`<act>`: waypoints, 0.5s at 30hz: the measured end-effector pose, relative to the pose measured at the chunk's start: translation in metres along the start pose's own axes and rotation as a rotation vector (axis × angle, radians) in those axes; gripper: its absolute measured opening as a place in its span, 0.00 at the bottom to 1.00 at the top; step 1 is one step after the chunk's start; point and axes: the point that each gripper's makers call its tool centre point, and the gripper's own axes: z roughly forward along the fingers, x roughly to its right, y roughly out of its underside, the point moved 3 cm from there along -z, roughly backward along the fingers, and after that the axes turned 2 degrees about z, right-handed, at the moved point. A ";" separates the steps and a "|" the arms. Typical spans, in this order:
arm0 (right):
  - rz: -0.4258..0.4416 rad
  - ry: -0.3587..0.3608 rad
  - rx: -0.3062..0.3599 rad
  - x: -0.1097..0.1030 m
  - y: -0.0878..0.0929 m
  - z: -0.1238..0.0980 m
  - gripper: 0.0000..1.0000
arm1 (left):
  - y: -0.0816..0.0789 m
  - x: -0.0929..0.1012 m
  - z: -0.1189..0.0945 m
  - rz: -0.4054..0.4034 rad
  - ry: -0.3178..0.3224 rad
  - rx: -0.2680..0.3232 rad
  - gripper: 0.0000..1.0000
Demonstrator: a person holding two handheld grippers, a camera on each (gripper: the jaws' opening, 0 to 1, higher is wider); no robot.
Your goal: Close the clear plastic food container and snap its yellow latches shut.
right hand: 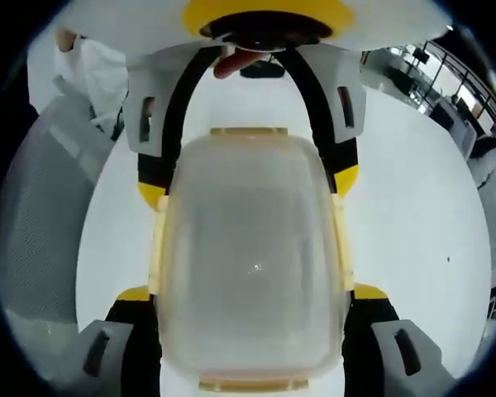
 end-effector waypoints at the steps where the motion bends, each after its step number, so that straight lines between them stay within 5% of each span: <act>1: 0.000 0.000 -0.001 0.001 0.000 0.000 0.93 | 0.000 -0.001 0.000 0.000 0.000 -0.001 0.94; 15: 0.011 0.003 -0.001 0.016 0.000 0.001 0.93 | 0.000 -0.016 0.001 0.009 0.004 -0.007 0.94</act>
